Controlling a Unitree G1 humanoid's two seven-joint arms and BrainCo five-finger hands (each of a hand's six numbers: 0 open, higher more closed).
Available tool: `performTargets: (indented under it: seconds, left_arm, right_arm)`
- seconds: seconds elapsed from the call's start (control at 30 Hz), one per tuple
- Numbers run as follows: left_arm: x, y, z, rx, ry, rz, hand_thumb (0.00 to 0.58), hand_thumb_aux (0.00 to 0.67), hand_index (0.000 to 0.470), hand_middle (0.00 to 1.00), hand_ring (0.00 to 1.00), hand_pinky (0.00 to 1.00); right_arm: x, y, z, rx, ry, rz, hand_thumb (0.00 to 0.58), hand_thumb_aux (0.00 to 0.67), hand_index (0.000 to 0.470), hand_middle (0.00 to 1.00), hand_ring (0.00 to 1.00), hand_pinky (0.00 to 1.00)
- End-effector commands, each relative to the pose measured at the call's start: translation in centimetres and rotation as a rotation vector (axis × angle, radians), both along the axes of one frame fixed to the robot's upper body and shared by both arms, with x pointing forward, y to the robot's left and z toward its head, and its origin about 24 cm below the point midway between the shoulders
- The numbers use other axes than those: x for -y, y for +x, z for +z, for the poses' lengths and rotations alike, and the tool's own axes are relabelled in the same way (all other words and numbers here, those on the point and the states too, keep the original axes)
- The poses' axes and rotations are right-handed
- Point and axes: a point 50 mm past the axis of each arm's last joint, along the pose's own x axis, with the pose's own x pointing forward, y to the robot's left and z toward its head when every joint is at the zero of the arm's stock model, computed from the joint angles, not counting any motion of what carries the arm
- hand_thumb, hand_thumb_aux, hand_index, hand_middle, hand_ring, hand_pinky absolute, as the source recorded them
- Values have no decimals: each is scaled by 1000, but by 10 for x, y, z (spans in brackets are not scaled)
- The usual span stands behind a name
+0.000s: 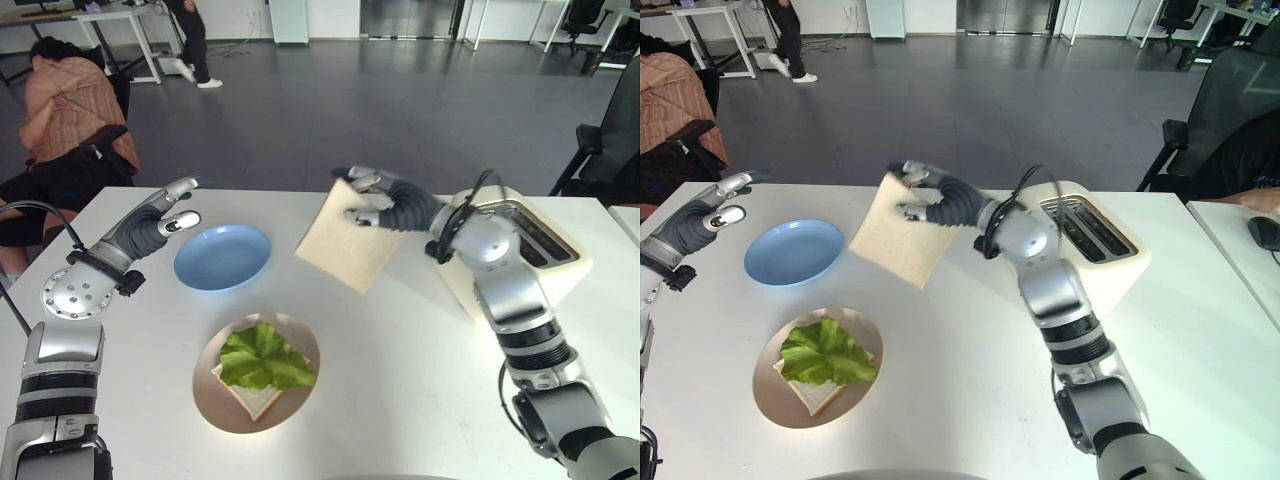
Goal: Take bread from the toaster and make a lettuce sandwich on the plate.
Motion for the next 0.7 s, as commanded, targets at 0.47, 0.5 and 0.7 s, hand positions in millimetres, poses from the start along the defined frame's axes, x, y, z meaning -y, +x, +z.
performTargets:
  seconds: [0.47,0.5,0.7]
  left_arm:
    - [0,-2,2,3,8,5,0,0,0,0,0,0]
    - [1,-2,2,2,8,6,0,0,0,0,0,0]
    - [2,-3,-2,-5,6,3,0,0,0,0,0,0]
  right_arm:
    - [-85,-25,-76,-306,47,165,580,670,470,0,0,0]
    - [-88,-25,-77,-316,60,163,580,670,470,0,0,0]
    - [-102,-29,-91,-379,52,186,580,670,470,0,0,0]
